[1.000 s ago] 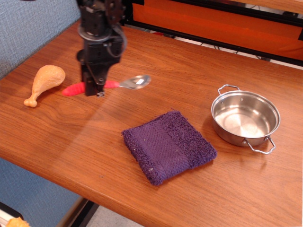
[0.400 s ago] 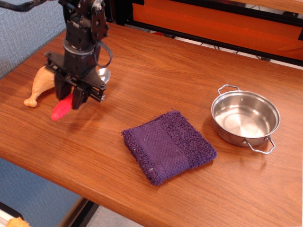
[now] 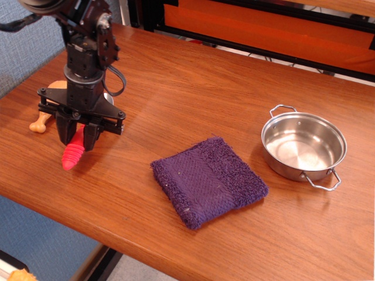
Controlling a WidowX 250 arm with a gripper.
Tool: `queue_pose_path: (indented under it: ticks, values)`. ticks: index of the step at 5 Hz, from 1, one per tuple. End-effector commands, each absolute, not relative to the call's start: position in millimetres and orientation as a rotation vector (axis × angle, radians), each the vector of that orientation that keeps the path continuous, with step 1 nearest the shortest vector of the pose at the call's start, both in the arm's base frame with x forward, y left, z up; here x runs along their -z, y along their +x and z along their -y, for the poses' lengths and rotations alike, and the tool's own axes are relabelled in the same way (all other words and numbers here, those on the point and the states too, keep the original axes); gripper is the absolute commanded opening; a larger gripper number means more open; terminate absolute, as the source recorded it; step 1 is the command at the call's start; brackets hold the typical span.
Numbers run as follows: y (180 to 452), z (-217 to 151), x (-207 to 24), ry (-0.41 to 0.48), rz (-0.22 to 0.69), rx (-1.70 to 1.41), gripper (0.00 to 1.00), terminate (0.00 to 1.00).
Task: Move the spoon vertically to the right of the chicken.
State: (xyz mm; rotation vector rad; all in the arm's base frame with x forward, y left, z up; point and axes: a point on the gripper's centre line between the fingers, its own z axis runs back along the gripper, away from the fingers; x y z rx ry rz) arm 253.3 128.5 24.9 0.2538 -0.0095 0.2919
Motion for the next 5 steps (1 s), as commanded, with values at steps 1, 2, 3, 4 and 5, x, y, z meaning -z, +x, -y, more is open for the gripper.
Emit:
queue_pose_path:
  ticks: [1, 2, 3, 4, 5]
  values:
    - [242, -125, -23, 0.212, 0.044, -0.237, 0.0, 0.0]
    - [243, -128, -20, 0.121, 0.051, -0.145, 0.0, 0.0]
    - [244, -129, -24, 0.132, 0.058, -0.117, 1.0, 0.0]
    - [247, -129, -33, 0.149, 0.044, -0.09, 1.0, 0.0]
    - [254, -127, -48, 0.179, 0.036, -0.051, 1.0, 0.0]
